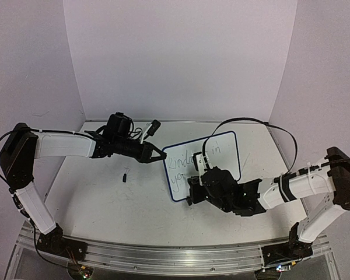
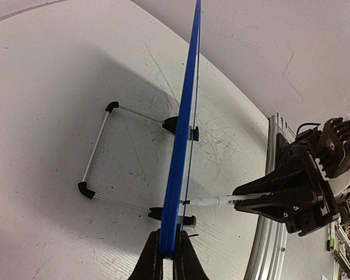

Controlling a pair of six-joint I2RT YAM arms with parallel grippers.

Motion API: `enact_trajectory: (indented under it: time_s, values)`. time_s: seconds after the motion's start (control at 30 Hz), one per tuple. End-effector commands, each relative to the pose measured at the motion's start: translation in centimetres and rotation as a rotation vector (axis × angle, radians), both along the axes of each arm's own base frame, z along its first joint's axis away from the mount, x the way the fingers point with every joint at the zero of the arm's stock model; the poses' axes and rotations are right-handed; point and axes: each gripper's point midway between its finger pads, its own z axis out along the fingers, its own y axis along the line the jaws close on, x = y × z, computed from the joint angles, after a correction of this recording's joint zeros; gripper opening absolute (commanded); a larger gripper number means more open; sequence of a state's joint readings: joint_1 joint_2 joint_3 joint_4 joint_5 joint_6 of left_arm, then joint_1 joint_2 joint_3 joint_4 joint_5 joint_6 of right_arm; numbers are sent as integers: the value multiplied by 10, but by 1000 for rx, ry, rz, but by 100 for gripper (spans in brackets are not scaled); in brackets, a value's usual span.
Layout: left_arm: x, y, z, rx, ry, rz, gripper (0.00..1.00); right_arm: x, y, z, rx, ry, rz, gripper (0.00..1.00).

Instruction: Write a sentence on the whiteboard

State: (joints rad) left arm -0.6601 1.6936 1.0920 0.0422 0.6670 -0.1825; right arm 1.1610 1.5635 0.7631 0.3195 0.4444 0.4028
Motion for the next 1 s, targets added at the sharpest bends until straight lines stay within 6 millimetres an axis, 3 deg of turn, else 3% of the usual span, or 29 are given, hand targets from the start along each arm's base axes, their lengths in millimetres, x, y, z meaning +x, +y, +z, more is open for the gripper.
enact_trajectory:
  time_s: [0.0,0.4,0.97]
  values:
    - [1,6,-13,65,-31,15,0,0,-1,-1,4,15,-16,0]
    - [1,6,-13,64,-31,15,0,-7,-8,-19,-9,57,-20,0]
    - [0,7,-13,65,-30,15,0,8,-13,6,-8,-10,-88,0]
